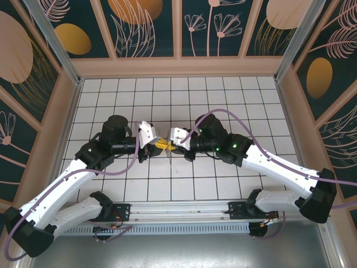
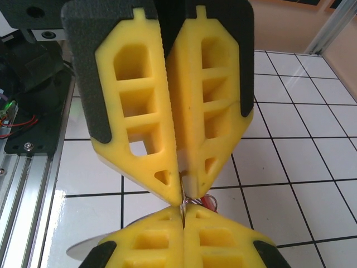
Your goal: Put the keys on the keyring
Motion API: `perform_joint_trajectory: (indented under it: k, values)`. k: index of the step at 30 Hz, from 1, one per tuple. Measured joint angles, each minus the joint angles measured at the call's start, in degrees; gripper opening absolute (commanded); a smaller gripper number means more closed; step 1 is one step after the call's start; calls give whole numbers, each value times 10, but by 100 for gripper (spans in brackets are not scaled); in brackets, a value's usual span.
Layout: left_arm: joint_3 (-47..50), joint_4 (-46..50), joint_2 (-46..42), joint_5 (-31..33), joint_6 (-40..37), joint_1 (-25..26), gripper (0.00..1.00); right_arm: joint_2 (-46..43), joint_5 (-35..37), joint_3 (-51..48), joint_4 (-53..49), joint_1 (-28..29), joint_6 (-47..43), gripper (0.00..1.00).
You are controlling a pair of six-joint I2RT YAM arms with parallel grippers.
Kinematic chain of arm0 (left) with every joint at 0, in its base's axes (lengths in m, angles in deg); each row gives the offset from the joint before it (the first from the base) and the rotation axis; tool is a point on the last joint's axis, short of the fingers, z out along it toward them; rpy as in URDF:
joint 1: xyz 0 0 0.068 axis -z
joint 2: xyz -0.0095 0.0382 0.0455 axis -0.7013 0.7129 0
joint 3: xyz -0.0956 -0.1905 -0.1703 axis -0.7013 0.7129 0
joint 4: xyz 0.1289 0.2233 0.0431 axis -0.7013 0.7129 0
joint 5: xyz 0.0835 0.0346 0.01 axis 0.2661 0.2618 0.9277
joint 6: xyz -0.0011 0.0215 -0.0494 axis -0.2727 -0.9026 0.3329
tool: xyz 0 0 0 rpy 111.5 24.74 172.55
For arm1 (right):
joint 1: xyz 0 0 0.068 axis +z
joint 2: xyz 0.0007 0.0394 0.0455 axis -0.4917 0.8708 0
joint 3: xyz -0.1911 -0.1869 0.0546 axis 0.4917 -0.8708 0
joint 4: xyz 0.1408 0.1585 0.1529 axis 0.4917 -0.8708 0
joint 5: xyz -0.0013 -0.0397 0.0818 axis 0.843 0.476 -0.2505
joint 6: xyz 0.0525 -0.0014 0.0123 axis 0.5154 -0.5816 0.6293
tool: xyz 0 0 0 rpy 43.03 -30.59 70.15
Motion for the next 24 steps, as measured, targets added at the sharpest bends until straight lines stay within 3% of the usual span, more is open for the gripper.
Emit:
perform_joint_trajectory:
  k: [3, 8, 14, 24]
  values:
    - [1, 0, 0, -2, -3, 1, 0, 0, 0, 0, 0, -3, 0, 0]
    - [1, -2, 0, -2, -2, 1, 0, 0, 1, 0, 0, -3, 0, 0]
    - [11, -32, -20, -2, 12, 1, 0, -22, 2, -3, 7, -2, -1, 18]
    - [25, -101, -42, -35, 63, 1, 0, -76, 7, -41, 47, -2, 2, 26]
